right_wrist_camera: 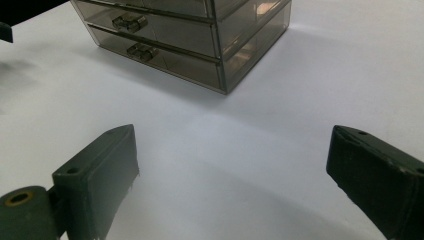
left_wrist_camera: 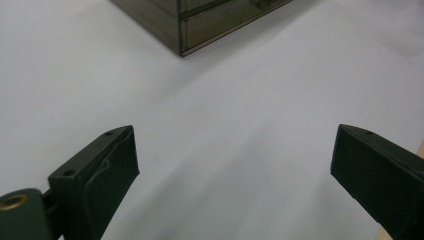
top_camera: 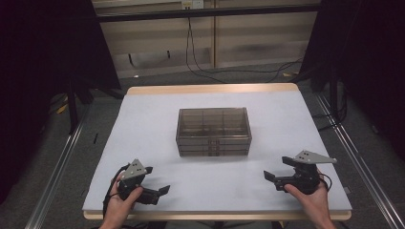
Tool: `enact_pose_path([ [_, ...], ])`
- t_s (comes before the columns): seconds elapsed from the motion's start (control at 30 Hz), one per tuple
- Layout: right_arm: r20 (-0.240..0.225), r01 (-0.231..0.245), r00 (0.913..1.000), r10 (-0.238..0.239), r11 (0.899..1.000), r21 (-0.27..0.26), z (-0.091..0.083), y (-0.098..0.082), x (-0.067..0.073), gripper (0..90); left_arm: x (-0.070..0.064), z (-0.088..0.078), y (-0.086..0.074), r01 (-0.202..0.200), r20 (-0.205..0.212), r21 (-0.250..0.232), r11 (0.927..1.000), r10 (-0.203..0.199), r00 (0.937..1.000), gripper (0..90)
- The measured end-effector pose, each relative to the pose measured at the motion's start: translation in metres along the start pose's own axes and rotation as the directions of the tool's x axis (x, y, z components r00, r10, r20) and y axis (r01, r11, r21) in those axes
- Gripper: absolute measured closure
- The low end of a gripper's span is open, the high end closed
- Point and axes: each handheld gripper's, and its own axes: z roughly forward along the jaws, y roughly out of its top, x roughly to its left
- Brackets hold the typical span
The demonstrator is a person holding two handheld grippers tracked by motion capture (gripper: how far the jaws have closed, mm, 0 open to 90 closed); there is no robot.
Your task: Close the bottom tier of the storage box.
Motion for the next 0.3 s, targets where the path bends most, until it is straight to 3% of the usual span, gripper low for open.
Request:
enact_pose_path([
  [0.1,0.007,-0.009,0.9999,0.009,1.0,0.008,0.0,-0.0018,-0.0017,6.3,0.0067,-0.0027,-0.0047,0.025,-0.01,-0.015,0.9996,-0.025,0.9996,3.7],
  [0.17,0.014,-0.01,0.9998,0.01,1.0,0.008,0.0002,-0.0016,-0.0017,6.3,0.0079,-0.0072,-0.0015,-0.021,-0.06,-0.083,0.9964,0.016,0.9981,2.9],
  [0.3,0.023,-0.019,0.9996,0.018,0.999,0.028,0.0031,-0.0029,-0.0021,5.3,0.0089,-0.0002,-0.0014,-0.048,-0.063,-0.077,0.9959,0.043,0.9971,2.5],
])
